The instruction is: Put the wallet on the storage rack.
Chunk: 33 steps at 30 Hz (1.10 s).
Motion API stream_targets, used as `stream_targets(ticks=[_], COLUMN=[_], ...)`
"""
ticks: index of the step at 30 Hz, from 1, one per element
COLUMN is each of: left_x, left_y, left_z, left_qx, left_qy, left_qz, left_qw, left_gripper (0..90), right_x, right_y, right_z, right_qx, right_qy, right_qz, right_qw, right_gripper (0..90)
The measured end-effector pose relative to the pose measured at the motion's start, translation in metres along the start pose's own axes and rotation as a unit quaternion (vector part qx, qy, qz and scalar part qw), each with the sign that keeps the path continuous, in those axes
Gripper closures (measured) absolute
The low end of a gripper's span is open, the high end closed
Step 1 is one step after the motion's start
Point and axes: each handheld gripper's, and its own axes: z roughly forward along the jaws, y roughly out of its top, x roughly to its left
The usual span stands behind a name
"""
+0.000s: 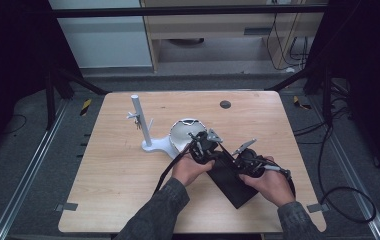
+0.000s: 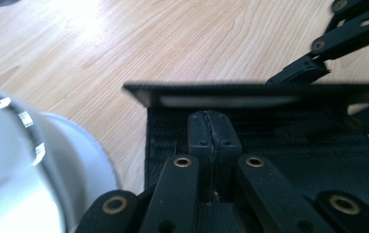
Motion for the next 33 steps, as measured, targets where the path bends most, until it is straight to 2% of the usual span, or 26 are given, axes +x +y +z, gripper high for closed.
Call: stream_targets(ticks=[3, 5, 7, 9, 11, 14, 15, 19, 22, 27, 33], left_x=[-0.003, -0.006, -0.008, -0.008, -0.007, -0.003, -0.001, 0.008, 0.009, 0.006, 0.0], left_y=[-0.006, -0.012, -0.017, -0.022, -0.028, -0.038, -0.04, -0.045, -0.045, -0.039, -0.026], left_z=[-0.015, -0.025, -0.036, -0.046, -0.054, -0.065, -0.069, -0.081, -0.087, -0.088, -0.085], left_qx=[0.005, 0.006, -0.002, -0.011, -0.015, -0.022, -0.026, -0.042, -0.048, -0.04, -0.048], left_qy=[0.016, 0.028, 0.047, 0.056, 0.053, 0.049, 0.048, 0.033, 0.027, 0.016, -0.001], left_qz=[0.011, 0.017, 0.017, 0.013, 0.01, 0.006, 0.002, -0.023, -0.028, -0.011, 0.013], left_qw=[0.9998, 0.9995, 0.9987, 0.9983, 0.9984, 0.9985, 0.9985, 0.9983, 0.9981, 0.999, 0.9988], left_gripper=[85.0, 80.3, 70.6, 56.0, 41.3, 25.3, 23.0, 16.4, 16.4, 15.9, 14.9], right_x=[-0.002, -0.005, -0.006, -0.005, -0.005, -0.006, -0.007, -0.01, -0.009, -0.007, -0.005], right_y=[0.0, -0.001, -0.003, -0.007, -0.013, -0.022, -0.025, -0.033, -0.036, -0.037, -0.034], right_z=[0.001, -0.003, -0.006, -0.009, -0.015, -0.026, -0.029, -0.045, -0.054, -0.065, -0.078], right_qx=[0.011, 0.013, 0.016, 0.015, -0.003, -0.036, -0.046, -0.091, -0.119, -0.159, -0.198], right_qy=[-0.009, -0.009, -0.009, -0.013, -0.011, -0.01, -0.012, -0.012, -0.013, -0.008, -0.006], right_qz=[-0.014, -0.022, -0.035, -0.047, -0.051, -0.053, -0.05, -0.052, -0.059, -0.067, -0.078], right_qw=[0.9998, 0.9996, 0.9992, 0.9987, 0.9986, 0.9979, 0.9976, 0.9944, 0.9911, 0.9851, 0.9771], right_gripper=[79.2, 83.8, 84.4, 84.5, 84.5, 84.6, 84.6, 84.6, 84.6, 84.6, 84.6])
